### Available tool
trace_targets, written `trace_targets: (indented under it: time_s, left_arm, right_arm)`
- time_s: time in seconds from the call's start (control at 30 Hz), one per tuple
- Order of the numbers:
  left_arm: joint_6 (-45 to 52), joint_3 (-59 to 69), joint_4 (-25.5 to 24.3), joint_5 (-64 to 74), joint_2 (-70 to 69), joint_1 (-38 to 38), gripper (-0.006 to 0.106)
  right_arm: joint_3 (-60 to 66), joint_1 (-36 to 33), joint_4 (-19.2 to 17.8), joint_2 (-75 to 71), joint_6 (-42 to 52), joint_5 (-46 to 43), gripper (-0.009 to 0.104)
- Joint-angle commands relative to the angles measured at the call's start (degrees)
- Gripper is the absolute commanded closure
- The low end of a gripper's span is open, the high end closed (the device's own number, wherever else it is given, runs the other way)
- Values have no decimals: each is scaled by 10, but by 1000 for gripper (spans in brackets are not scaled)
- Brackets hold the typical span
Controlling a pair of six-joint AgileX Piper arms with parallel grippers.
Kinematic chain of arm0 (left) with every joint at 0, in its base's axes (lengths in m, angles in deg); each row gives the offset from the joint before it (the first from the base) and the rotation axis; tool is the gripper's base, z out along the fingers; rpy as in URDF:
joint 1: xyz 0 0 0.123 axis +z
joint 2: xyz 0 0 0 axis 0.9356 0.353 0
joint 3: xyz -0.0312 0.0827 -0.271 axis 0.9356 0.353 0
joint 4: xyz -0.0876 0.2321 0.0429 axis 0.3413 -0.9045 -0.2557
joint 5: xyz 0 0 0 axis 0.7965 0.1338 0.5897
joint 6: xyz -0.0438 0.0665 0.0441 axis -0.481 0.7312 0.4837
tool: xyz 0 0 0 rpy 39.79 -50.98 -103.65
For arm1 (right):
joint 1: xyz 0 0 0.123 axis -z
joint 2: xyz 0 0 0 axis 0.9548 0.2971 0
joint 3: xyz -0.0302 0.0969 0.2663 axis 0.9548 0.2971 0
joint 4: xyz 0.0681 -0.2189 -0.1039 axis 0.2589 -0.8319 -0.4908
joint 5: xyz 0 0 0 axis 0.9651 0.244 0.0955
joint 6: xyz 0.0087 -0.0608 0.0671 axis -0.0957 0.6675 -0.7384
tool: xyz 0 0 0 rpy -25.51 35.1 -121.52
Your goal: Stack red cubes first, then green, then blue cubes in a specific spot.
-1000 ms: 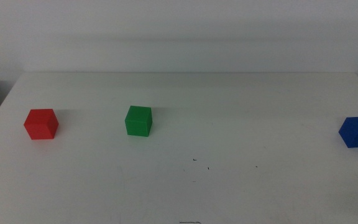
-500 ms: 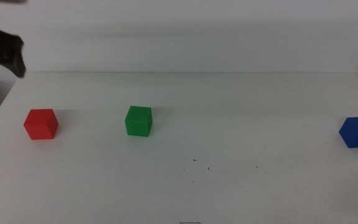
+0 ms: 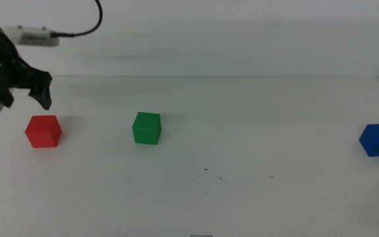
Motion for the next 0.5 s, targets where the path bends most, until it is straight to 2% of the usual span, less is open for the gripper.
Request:
trace_targets:
  time_s: [0.0, 0.47]
  left_arm:
    - [1, -18, 11, -17, -15, 0, 7]
    - [2, -18, 19, -50, 53, 0, 7]
  right_arm:
    - [-5, 3, -5, -8, 5, -43, 19]
    - [-5, 3, -5, -8, 5, -43, 19]
